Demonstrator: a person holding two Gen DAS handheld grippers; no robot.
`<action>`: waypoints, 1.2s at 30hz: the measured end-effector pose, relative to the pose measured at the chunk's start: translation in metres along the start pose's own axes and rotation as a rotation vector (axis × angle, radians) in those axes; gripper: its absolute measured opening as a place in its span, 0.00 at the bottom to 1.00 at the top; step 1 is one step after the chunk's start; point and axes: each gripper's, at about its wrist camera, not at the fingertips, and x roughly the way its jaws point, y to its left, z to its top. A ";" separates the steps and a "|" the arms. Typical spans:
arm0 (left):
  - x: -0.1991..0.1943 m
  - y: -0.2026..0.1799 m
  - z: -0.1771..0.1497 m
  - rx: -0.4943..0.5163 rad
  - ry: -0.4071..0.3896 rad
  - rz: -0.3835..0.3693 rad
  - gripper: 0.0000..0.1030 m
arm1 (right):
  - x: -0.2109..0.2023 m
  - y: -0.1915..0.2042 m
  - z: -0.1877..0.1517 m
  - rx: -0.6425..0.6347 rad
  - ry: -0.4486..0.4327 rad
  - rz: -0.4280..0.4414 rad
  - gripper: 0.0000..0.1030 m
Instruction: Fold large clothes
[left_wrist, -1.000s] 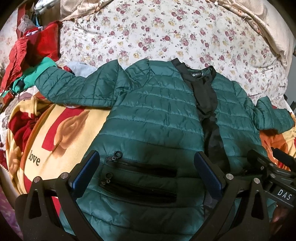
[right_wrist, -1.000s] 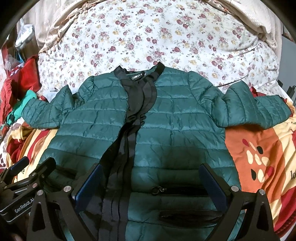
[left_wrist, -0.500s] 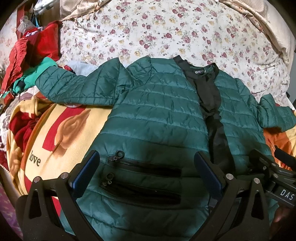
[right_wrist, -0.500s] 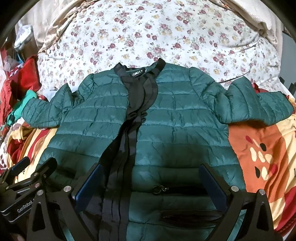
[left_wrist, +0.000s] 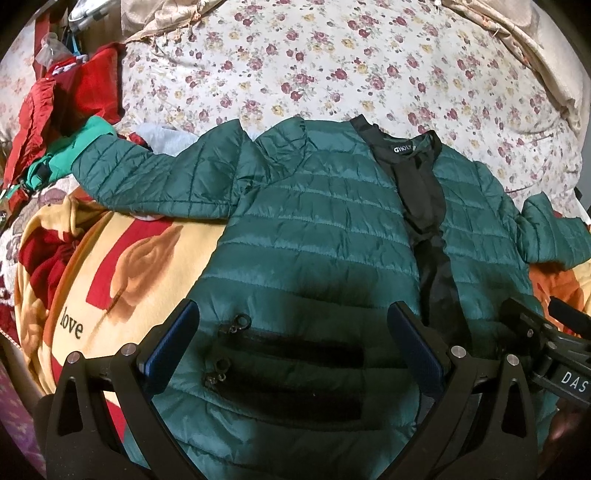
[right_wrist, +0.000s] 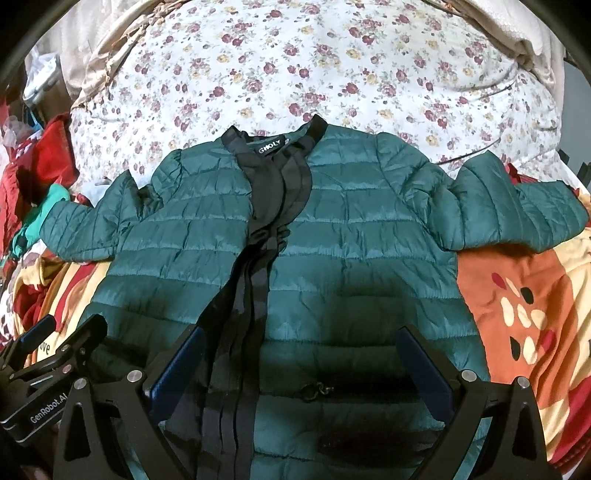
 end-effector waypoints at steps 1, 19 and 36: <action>0.001 0.000 0.001 0.000 -0.001 0.003 0.99 | 0.001 0.000 0.001 0.000 0.001 0.001 1.00; 0.006 -0.004 0.028 -0.003 -0.032 0.009 0.99 | 0.012 0.002 0.023 -0.013 0.019 0.006 1.00; 0.018 -0.008 0.068 0.007 -0.068 0.017 0.99 | 0.022 0.004 0.067 -0.002 -0.011 0.009 1.00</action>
